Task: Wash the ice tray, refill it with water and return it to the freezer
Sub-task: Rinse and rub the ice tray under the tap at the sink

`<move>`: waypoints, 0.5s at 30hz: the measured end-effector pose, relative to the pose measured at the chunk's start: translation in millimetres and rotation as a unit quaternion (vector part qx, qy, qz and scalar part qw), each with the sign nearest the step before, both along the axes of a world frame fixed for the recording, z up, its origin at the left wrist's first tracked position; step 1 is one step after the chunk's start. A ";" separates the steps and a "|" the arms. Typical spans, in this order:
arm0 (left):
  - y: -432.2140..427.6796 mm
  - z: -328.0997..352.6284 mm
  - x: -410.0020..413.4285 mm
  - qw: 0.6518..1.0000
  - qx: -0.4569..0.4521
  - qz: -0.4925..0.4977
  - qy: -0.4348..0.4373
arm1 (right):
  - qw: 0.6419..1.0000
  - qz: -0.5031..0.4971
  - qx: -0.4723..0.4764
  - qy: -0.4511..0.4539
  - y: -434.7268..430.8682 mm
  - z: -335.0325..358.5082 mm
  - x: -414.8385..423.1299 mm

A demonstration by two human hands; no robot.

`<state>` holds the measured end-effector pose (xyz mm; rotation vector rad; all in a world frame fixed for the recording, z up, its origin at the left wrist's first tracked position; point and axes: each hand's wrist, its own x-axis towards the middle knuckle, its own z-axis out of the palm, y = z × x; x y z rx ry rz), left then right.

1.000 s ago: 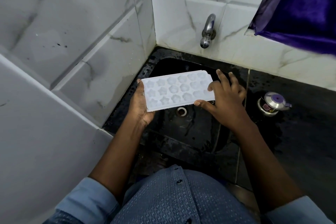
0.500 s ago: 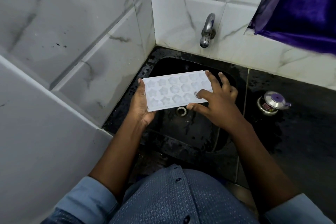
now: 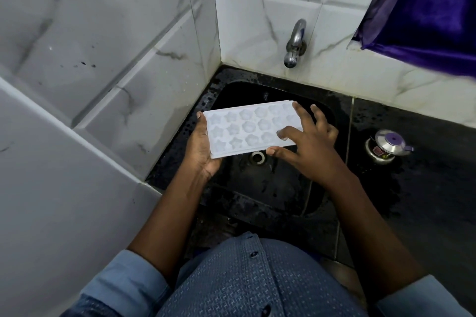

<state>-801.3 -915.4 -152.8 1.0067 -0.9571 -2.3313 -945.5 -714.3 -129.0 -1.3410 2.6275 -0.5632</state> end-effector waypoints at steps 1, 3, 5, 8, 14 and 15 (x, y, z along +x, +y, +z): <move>-0.2 -0.3 0.1 1.000 0.000 -0.002 0.000 | 1.000 0.000 0.004 0.003 -0.1 0.1 0.5; -0.8 -1.8 -0.2 1.000 -0.002 -0.001 -0.001 | 1.000 0.002 0.011 0.006 0.3 -0.3 0.4; -1.1 -2.8 -0.1 1.000 -0.004 -0.002 0.000 | 1.000 0.003 0.008 0.000 0.6 -0.5 0.0; -0.7 -2.6 -0.2 1.000 0.008 -0.004 0.009 | 1.000 0.000 0.005 0.005 0.1 -0.3 0.3; 0.7 1.0 0.3 1.000 0.007 0.004 0.004 | 1.000 0.004 0.005 0.004 -0.3 1.6 1.3; 0.3 -0.1 0.5 1.000 0.005 0.005 0.005 | 1.000 0.005 0.008 0.007 -0.4 1.8 1.8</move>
